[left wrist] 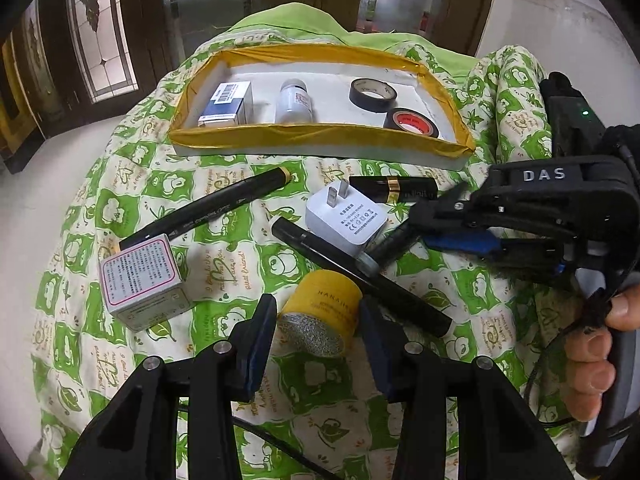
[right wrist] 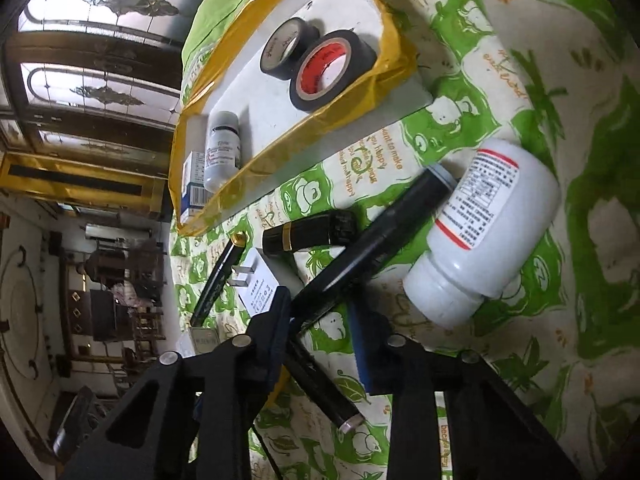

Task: Organize rigid objects
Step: 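Grasp the yellow tape roll with left tool while right tool grasps the black marker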

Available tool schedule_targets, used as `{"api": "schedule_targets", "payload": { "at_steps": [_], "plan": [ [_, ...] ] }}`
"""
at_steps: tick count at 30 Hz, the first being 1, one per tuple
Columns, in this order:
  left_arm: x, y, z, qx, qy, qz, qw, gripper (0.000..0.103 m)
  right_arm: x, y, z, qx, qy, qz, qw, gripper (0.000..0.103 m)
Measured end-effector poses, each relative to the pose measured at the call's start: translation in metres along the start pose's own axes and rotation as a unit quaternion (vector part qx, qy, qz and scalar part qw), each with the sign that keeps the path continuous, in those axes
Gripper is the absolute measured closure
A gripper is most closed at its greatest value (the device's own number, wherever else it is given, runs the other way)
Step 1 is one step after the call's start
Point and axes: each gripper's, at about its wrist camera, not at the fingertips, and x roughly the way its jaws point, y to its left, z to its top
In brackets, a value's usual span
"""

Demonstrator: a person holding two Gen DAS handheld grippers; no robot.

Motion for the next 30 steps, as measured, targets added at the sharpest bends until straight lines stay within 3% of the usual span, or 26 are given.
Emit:
{"api": "schedule_targets", "payload": {
  "at_steps": [5, 6, 10, 14, 16, 17, 18, 19, 23, 25, 28, 30],
  "plan": [
    [-0.003, 0.002, 0.000, -0.003, -0.007, 0.004, 1.0000, 0.059, -0.009, 0.012, -0.007, -0.037, -0.002, -0.019, 0.999, 0.088],
    [-0.003, 0.002, -0.001, -0.003, -0.008, 0.005, 1.0000, 0.059, -0.009, 0.016, -0.008, -0.048, -0.004, -0.027, 0.998, 0.102],
    [-0.006, 0.001, -0.001, 0.002, -0.015, 0.011, 0.9998, 0.060, -0.012, 0.031, -0.013, -0.105, -0.012, -0.070, 0.992, 0.103],
    [-0.012, -0.001, -0.001, 0.007, -0.032, 0.028, 0.9991, 0.060, -0.004, 0.024, -0.014, -0.099, 0.001, -0.075, 0.992, 0.103],
    [-0.017, -0.001, 0.000, 0.010, -0.044, 0.036, 0.9983, 0.061, -0.004, 0.017, -0.013, -0.070, 0.008, -0.049, 0.996, 0.100],
    [-0.019, -0.001, 0.000, 0.010, -0.050, 0.037, 0.9980, 0.079, -0.005, 0.014, -0.012, -0.061, 0.006, -0.045, 0.997, 0.100],
    [-0.019, 0.000, 0.000, 0.010, -0.049, 0.036, 0.9981, 0.086, -0.007, 0.012, -0.012, -0.056, 0.003, -0.042, 0.998, 0.098],
    [-0.018, 0.001, 0.001, 0.007, -0.047, 0.036, 0.9982, 0.088, -0.009, 0.011, -0.012, -0.051, 0.001, -0.039, 0.998, 0.094],
    [-0.014, 0.006, 0.002, -0.003, -0.040, 0.026, 0.9988, 0.088, -0.013, 0.010, -0.012, -0.037, -0.004, -0.023, 0.999, 0.086],
    [-0.013, 0.008, 0.002, -0.006, -0.040, 0.023, 0.9989, 0.088, -0.010, 0.008, -0.011, -0.021, -0.003, -0.018, 1.000, 0.073],
    [-0.012, 0.008, 0.003, -0.009, -0.038, 0.016, 0.9991, 0.086, 0.002, 0.012, -0.009, -0.010, 0.004, -0.018, 1.000, 0.072],
    [-0.010, 0.009, 0.003, -0.012, -0.034, 0.013, 0.9993, 0.070, 0.010, 0.016, -0.006, -0.007, 0.006, -0.022, 1.000, 0.072]
  ]
}}
